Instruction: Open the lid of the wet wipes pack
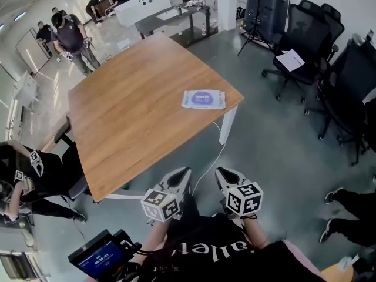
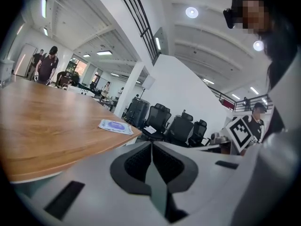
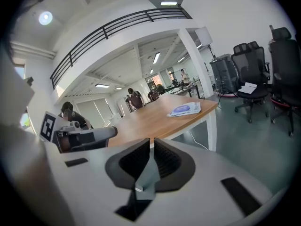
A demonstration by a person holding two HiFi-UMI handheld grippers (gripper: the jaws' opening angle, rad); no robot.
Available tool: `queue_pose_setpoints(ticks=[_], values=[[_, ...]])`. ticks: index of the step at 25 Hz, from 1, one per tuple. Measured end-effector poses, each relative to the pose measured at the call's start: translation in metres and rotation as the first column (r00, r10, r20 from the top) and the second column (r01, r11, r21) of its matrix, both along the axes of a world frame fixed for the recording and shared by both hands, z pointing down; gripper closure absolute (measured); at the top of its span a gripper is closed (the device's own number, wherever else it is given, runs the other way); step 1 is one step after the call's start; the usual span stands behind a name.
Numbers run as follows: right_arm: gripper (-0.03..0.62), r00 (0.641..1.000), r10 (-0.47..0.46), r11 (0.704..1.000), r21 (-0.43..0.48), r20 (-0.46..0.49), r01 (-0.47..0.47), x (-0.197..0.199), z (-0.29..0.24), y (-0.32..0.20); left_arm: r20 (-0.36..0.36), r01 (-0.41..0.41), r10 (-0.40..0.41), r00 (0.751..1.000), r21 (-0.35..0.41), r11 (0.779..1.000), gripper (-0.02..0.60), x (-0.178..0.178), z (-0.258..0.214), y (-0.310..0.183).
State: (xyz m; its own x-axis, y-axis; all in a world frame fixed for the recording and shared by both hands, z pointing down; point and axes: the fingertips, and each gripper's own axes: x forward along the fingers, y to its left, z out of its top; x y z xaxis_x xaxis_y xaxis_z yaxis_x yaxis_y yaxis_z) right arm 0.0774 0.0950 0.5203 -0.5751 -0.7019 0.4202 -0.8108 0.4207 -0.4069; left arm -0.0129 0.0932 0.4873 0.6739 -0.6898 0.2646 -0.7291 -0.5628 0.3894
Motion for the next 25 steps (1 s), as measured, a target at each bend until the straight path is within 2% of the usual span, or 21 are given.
queue_pose_setpoints(ticks=[10, 19, 25], values=[[0.559, 0.998, 0.067, 0.997, -0.034, -0.009, -0.067, -0.059, 0.002, -0.086, -0.001, -0.096, 0.096, 0.995, -0.018, 0.995, 0.578, -0.05, -0.001, -0.098], [0.559, 0.986, 0.15, 0.987, -0.04, -0.067, -0.153, -0.082, 0.009, -0.148, -0.043, -0.12, 0.118, 0.992, -0.037, 0.992, 0.58, -0.096, 0.012, -0.18], [0.559, 0.973, 0.213, 0.974, -0.054, -0.093, -0.218, -0.084, 0.008, -0.163, -0.071, -0.139, 0.134, 0.988, -0.062, 0.988, 0.58, -0.111, 0.017, -0.202]])
